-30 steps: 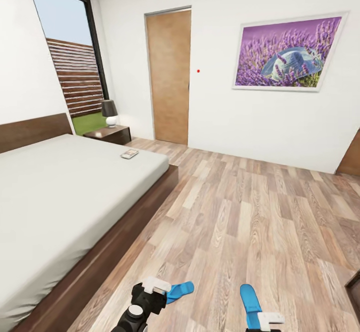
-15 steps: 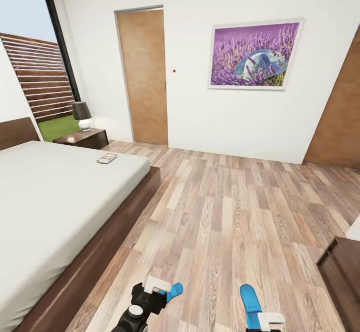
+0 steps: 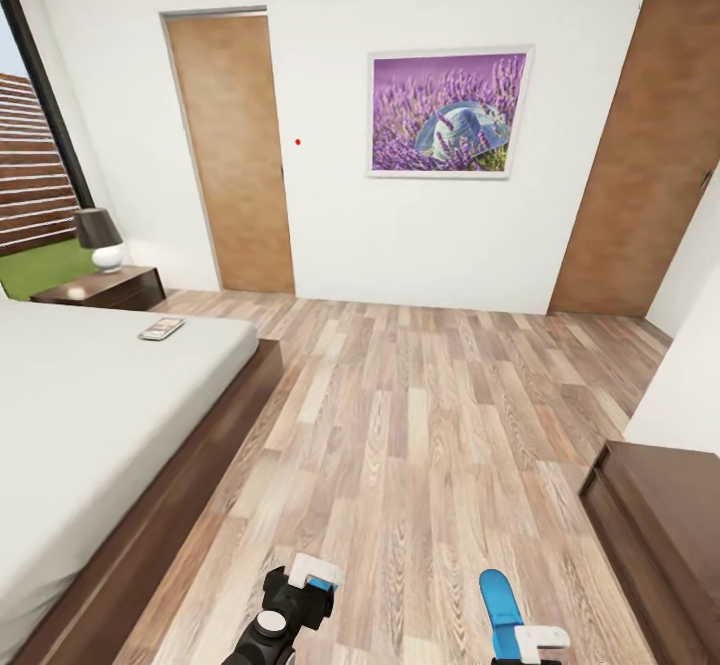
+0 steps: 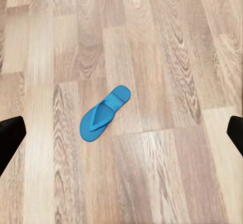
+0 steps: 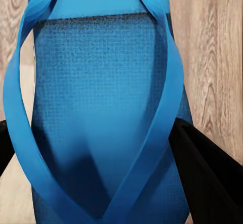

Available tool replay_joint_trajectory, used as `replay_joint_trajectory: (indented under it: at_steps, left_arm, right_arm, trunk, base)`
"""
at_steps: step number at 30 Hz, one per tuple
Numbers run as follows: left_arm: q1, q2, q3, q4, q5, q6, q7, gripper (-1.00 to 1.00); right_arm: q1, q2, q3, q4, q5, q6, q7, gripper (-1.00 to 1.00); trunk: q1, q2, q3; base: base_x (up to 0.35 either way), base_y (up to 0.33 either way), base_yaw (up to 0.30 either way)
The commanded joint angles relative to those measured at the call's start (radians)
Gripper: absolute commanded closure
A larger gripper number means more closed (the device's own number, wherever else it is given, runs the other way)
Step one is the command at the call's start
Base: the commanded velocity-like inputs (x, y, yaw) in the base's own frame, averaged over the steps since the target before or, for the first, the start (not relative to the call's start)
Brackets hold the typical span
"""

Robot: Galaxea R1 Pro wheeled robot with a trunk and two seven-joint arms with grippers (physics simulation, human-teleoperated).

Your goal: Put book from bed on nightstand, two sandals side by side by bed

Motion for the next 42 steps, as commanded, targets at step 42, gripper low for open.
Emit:
replay_joint_trajectory:
  at_steps: [42]
  left_arm:
    - [0.000,0.001,-0.003,-0.002,0.003,0.005,0.007,-1.00]
  right_arm:
    - [-0.001,0.000,0.003,0.000,0.001,-0.004,-0.004,1.00]
  trunk:
    - [0.000,0.000,-0.001]
  base:
    - [0.012,0.159,-0.292]
